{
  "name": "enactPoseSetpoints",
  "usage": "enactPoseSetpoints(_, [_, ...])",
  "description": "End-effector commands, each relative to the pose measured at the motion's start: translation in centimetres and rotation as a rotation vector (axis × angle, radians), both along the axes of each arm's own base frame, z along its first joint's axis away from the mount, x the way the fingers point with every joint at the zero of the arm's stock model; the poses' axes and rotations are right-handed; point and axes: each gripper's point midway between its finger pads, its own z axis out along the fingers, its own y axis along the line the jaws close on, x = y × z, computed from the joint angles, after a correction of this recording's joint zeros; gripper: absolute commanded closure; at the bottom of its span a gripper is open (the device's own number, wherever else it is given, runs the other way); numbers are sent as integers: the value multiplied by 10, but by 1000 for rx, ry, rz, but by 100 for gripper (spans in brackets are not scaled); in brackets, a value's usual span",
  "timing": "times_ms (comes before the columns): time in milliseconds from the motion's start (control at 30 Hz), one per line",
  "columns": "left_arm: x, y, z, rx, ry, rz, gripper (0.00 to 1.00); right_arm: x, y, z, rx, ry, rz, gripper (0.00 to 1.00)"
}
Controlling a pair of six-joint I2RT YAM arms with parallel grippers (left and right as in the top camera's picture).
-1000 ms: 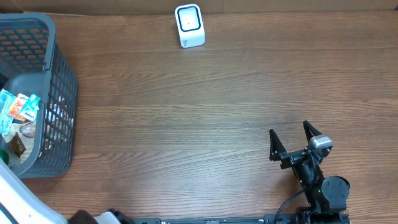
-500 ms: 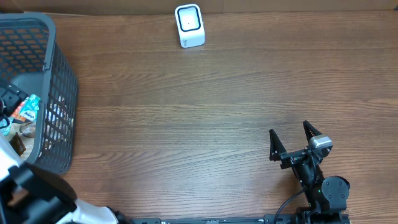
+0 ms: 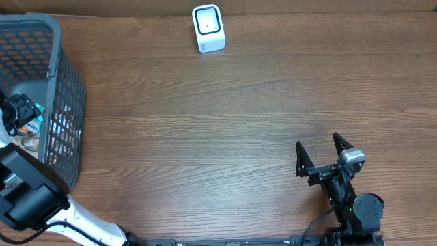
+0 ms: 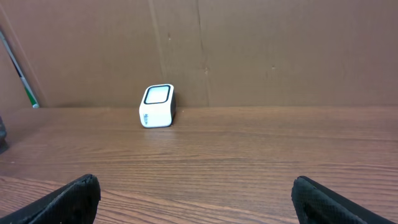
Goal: Scan the item barcode
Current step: 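Grasp the teal tissue pack in the basket with the left gripper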
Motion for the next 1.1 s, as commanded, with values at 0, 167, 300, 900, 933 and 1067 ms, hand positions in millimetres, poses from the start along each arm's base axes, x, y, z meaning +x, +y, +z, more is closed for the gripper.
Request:
enactPoseSetpoints(0, [17,-2,-4,59,18,-152,24,0,2,-3,4,-1,8,0])
enactPoseSetpoints(167, [41,-10,1,124,4,-291,26,0,2,-3,4,-1,8,0])
enactPoseSetpoints(300, [48,-15,-5,125,5,-307,28,0,2,-2,4,-1,8,0])
enactPoseSetpoints(900, [41,-16,-61,63,117,-326,92,0,2,-2,4,-1,8,0])
enactPoseSetpoints(933, [41,-15,-59,65,114,-326,96,0,2,-2,4,-1,8,0])
enactPoseSetpoints(1067, [41,-14,-33,92,91,-307,96,0,2,-2,4,-1,8,0])
